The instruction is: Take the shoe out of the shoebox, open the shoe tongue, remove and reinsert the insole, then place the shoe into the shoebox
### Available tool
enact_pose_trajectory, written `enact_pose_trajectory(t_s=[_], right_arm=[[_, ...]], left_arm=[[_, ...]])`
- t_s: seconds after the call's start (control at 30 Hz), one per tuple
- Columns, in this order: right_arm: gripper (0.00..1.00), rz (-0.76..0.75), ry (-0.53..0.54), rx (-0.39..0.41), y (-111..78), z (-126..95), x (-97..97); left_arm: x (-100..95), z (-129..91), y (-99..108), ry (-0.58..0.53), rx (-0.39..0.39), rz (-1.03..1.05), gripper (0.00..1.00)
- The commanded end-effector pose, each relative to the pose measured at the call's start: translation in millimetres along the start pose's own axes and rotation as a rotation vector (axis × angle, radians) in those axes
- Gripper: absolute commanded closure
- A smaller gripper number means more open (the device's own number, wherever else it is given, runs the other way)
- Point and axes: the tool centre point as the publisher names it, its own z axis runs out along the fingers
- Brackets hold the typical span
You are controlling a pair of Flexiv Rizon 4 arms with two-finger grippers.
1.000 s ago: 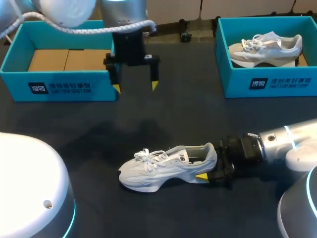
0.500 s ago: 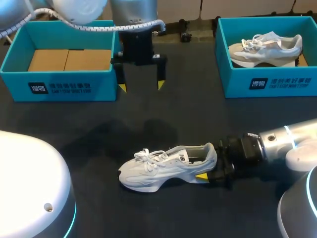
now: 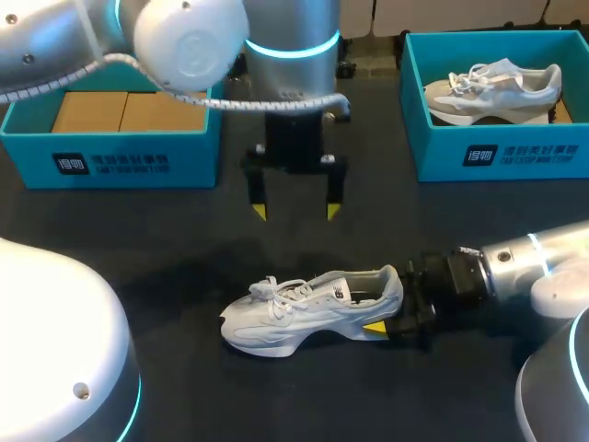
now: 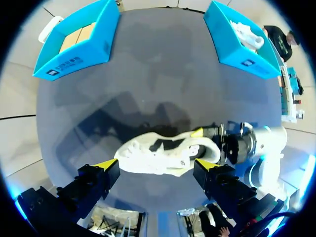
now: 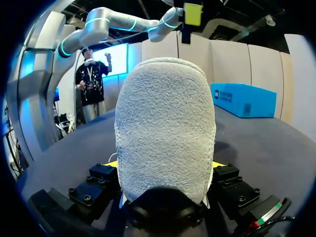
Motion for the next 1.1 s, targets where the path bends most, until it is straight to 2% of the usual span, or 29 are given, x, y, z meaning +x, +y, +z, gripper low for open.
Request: enact_pose_trajectory(t_s=[0.03,0.2,0.4,0.8,1.1], right_arm=[[1.0,0.0,0.0,0.002,0.3,1,0.6],[1.0,0.0,0.0,0.002,0.3,1,0.6],[1.0,0.0,0.0,0.002,0.3,1,0.6],[1.0,0.0,0.0,0.002,0.3,1,0.6],[1.0,0.0,0.0,0.002,0.3,1,0.6]], left_arm=[[18.3,15,9,-0.033,-0.014,0.014,0.0],[31.4,32,15,-0.066,-0.071,0.038,0.0],[38.5,52,25,-0.108,-0.1,0.056,0.0],[59.3,82,30,-0.195,-0.135,0.054,0.0],[62.8,103,27,-0.256,-0.153,0.009,0.0]])
